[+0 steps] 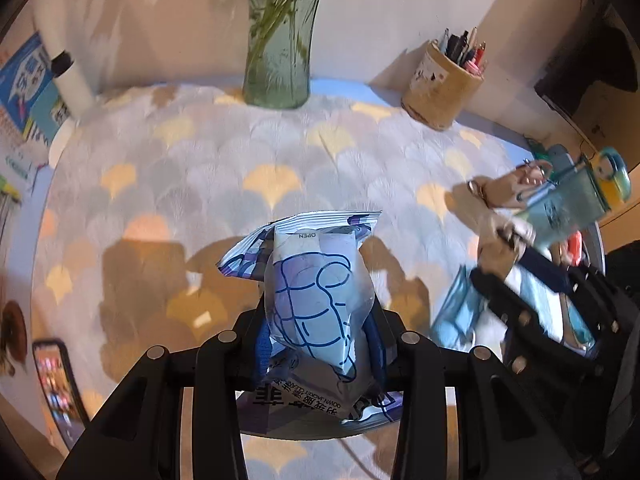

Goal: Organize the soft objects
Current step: 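Carry the snack bag and beige shoe item toward the glass plate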

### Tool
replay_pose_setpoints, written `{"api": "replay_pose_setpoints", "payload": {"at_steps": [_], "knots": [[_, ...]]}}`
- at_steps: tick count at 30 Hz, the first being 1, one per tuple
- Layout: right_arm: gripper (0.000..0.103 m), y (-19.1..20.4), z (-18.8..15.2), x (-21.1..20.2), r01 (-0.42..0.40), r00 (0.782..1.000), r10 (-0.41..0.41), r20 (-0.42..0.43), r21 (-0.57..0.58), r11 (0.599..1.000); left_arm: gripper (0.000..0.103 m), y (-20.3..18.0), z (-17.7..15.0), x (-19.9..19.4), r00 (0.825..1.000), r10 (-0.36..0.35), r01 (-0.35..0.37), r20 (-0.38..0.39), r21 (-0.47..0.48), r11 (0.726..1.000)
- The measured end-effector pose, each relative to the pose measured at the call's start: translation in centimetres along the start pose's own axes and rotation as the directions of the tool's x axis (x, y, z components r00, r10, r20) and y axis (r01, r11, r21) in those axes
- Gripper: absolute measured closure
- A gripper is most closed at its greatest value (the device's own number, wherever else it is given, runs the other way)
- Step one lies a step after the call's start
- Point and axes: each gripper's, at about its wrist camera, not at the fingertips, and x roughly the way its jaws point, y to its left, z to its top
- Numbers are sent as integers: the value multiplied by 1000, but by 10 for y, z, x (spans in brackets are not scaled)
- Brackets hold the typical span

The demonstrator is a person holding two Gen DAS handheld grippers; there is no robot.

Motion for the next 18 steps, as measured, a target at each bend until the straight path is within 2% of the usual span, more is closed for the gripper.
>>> {"api": "replay_pose_setpoints", "payload": {"at_steps": [4,7,10,13,14,18], "knots": [[62,-3,2,-12,-3,999,3,35,7,1000,67,-6,0,-9,1000,-12,12,16,-15,1000],[62,-12,8,-33,9,996,-11,86,18,1000,67,-23,11,-29,996,-30,29,88,9,1000],[62,-32,12,-61,60,986,-63,152,29,998,67,-55,27,-53,982,-81,72,168,62,995],[62,-64,13,-93,108,970,-123,212,83,991,66,-100,44,-74,957,-165,134,238,142,981],[62,-78,12,-104,123,962,-145,230,109,986,66,-121,50,-82,944,-203,159,261,181,971],[62,-141,2,-146,202,927,-258,270,218,955,66,-193,62,-96,903,-324,236,281,305,923]]}}
